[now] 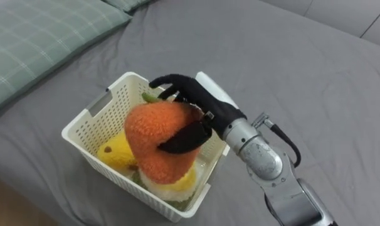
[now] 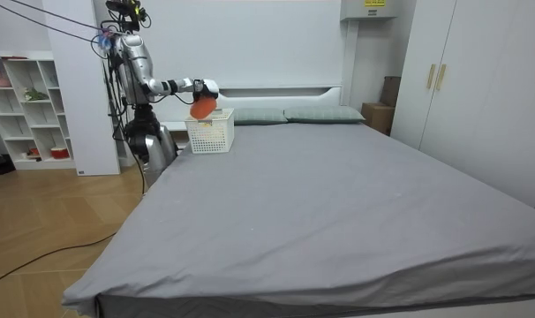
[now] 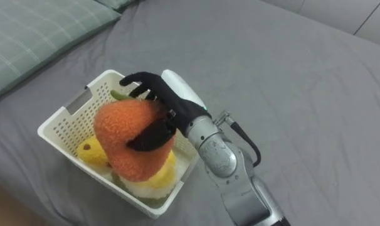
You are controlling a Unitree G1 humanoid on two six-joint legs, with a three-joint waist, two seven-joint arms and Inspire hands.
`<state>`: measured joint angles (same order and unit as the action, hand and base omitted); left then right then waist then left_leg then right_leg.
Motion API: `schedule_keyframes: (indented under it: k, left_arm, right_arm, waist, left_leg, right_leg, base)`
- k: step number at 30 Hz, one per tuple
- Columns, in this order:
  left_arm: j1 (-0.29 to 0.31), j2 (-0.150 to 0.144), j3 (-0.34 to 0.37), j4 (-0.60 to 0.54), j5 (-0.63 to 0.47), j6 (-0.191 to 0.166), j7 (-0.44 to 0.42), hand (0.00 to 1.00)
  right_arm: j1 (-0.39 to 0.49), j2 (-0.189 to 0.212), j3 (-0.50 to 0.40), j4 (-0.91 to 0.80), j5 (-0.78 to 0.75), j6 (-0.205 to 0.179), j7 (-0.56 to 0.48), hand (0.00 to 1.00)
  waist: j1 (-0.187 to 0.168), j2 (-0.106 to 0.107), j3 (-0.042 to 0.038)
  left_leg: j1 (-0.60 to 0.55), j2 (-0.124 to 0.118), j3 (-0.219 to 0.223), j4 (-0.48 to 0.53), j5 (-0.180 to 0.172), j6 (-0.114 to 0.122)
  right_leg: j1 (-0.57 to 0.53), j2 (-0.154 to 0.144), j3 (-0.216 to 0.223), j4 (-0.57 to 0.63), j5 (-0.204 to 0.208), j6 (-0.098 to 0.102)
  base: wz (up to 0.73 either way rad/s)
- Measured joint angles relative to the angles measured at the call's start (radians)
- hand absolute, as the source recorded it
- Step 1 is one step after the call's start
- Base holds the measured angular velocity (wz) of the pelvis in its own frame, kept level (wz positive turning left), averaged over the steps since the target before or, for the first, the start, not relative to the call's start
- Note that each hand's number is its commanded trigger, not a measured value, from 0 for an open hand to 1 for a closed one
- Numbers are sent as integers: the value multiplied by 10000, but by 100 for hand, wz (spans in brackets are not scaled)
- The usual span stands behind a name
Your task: Collect toys from the bed
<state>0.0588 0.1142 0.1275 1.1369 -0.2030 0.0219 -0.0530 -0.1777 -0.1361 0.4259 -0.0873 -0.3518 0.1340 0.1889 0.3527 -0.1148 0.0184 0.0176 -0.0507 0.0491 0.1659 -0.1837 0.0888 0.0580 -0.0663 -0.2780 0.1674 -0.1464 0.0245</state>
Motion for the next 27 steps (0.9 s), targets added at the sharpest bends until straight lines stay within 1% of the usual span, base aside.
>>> schedule_keyframes:
  k: [3, 6, 9, 14, 15, 17, 19, 20, 22, 23, 24, 25, 26, 27]
  left_arm:
    - [21, 0, 166, 6, -1, 1, 0, 0]
    - [56, 75, 166, 20, 13, 4, 1, 0]
    - [130, 224, 203, 37, 9, 15, 0, 0]
    - [252, 355, 261, 109, 9, 55, 0, 0]
    - [249, 323, 278, 108, 26, 57, 0, 0]
    - [242, 311, 383, 107, 212, 57, 0, 0]
    - [234, 319, 480, 143, 215, 56, 3, 0]
    - [223, 324, 482, 160, 220, 56, 3, 0]
    - [205, 327, 598, 229, 453, 56, 9, 0]
    - [205, 325, 644, 227, 546, 56, 17, 0]
    - [208, 328, 663, 224, 702, 56, 31, 0]
    - [210, 308, 669, 221, 798, 55, 46, 0]
    - [213, 304, 657, 226, 848, 56, 53, 0]
    - [209, 307, 654, 226, 860, 55, 54, 0]
  right_arm:
    - [1, 5, 7, 54, 0, 0, -10, 0]
    - [5, -59, 83, 58, -17, -2, -37, 0]
    - [55, -177, 109, 289, 5, -13, -35, 0]
    - [241, -325, 100, 512, 11, -34, -37, 0]
    - [421, -322, 70, 590, 20, -64, -34, 0]
    - [789, -322, -65, 619, 24, -108, -32, 0]
    - [1063, -344, -333, 666, 81, -110, -31, 0]
    - [1076, -358, -426, 671, 111, -109, -32, 0]
    - [1087, -380, -912, 664, 439, -133, -87, 0]
    - [1095, -393, -1026, 652, 557, -139, -148, 0]
    - [1178, -427, -1282, 551, 810, -142, -273, 0]
    - [1267, -499, -1484, 354, 942, -164, -397, 0]
    - [1272, -564, -1632, 315, 1126, -329, -491, 0]
    - [1287, -563, -1717, 304, 1183, -398, -528, 0]
  waist:
    - [28, -28, -5]
    - [-9, -60, -15]
    - [-127, -120, -35]
    - [-433, -137, -31]
    - [-517, -122, -21]
    - [-603, -54, 23]
    - [-856, 50, 78]
    - [-977, 71, 82]
    - [-1245, 173, 44]
    - [-1302, 182, 11]
    - [-1404, 192, -114]
    - [-1420, 191, -198]
    - [-1584, 225, -220]
    - [-1657, 234, -232]
  left_leg:
    - [8, 0, -7, 21, 1, 1]
    - [22, 1, -8, 21, 1, 1]
    - [36, 3, 11, 31, 1, 0]
    - [82, 12, 58, 35, 3, 3]
    - [101, 12, 93, 33, 2, 3]
    - [74, 14, 155, 27, 1, 5]
    - [39, 19, 240, 27, -3, 11]
    - [39, 22, 276, 25, -3, 11]
    - [65, 27, 342, 23, -3, 11]
    - [62, 29, 352, 23, -3, 11]
    - [82, 47, 458, 4, -3, 11]
    - [106, 57, 567, -10, 1, 13]
    - [127, 57, 621, -8, 3, 15]
    - [131, 57, 628, -8, 5, 17]
  right_leg:
    - [6, 0, 3, -5, 0, 0]
    - [5, 5, 10, -12, 0, 0]
    - [-6, 7, 59, -10, 2, 0]
    - [-3, 22, 170, -13, 12, 7]
    - [-2, 26, 264, -14, 15, 8]
    - [-13, 24, 300, -12, 19, 14]
    - [-55, 20, 355, 0, 24, 18]
    - [-66, 20, 372, 0, 25, 19]
    - [-83, 34, 487, 4, 24, 18]
    - [-94, 38, 500, 3, 24, 18]
    - [-178, 48, 573, 13, 25, 17]
    - [-211, 56, 657, 23, 27, 15]
    - [-212, 62, 765, 24, 27, 15]
    - [-210, 62, 775, 24, 28, 16]
  base:
    - [0]
    - [0]
    - [-1]
    - [-2]
    - [-5]
    - [-8]
    - [-10]
    - [-12]
    - [-10]
    - [-12]
    - [-20]
    - [-26]
    - [-19]
    - [-9]
